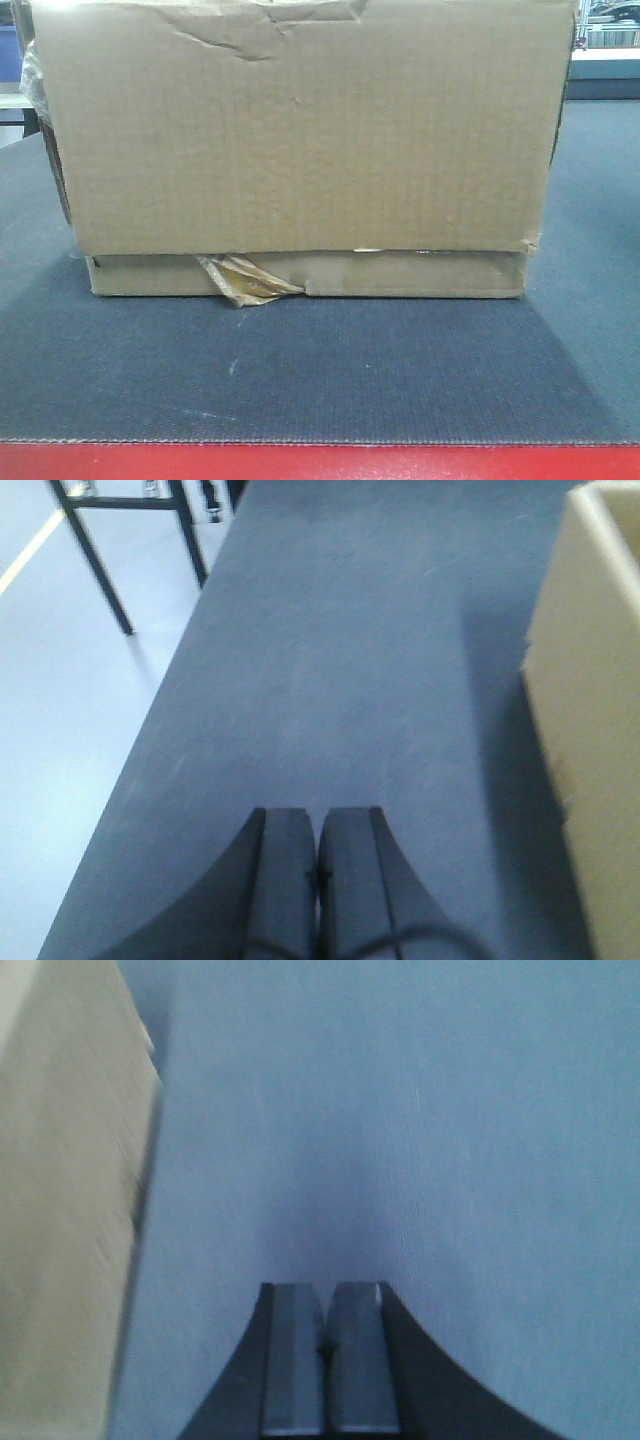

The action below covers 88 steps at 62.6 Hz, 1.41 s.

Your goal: Grab carton from right shelf to conveyor

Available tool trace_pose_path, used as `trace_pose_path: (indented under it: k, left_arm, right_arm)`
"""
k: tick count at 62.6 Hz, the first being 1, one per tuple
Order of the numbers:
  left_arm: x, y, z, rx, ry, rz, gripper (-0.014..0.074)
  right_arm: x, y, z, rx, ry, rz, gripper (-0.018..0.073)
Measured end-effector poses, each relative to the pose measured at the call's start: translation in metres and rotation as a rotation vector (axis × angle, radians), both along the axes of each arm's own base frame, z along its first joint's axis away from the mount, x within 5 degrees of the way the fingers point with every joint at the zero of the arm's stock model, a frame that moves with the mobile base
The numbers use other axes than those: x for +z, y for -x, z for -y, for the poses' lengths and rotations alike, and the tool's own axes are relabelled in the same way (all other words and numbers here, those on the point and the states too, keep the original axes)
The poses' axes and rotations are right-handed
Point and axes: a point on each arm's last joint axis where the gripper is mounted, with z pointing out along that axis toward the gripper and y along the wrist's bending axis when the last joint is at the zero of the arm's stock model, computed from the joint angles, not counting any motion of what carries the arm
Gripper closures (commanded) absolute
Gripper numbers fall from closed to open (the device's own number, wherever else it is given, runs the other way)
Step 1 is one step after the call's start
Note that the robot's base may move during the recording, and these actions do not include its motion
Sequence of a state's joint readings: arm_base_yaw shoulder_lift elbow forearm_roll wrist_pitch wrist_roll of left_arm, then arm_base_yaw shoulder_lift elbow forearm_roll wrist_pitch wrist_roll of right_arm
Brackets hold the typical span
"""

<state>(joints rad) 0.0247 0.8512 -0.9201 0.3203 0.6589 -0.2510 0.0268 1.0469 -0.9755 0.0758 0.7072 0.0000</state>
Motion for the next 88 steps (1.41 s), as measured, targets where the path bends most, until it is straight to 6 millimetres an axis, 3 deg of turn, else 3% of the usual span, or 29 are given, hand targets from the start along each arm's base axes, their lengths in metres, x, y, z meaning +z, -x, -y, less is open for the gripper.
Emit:
trace_pose_path:
  k: [3,12,23,37,52,88]
  left_arm:
    - [-0.014,0.013,-0.002,0.011,0.0,0.01,0.0592]
    - [-0.053,0.038,-0.001,0.002,0.001,0.025,0.0592]
    - [-0.08,0.064,0.003,-0.029,-0.003,0.119,0.0592]
    - [-0.076,0.093,0.006,-0.045,-0.018,0.298,0.0592]
    - [-0.069,0.108,0.008,-0.052,-0.027,0.399,0.0592]
    - [-0.069,0.109,0.008,-0.052,-0.028,0.406,0.0592]
  right_arm:
    - [-0.019,0.01,0.001,-0.003,0.0,-0.011,0.0634]
    - [-0.05,0.039,0.002,-0.013,0.001,0.045,0.0634]
    - [-0.067,0.072,0.003,-0.005,0.02,0.196,0.0634]
    - [-0.057,0.114,0.0,0.057,0.032,0.47,0.0634]
    - [-0.042,0.148,0.001,0.072,0.017,0.67,0.0634]
    - [-0.038,0.156,0.002,0.068,0.013,0.73,0.0634]
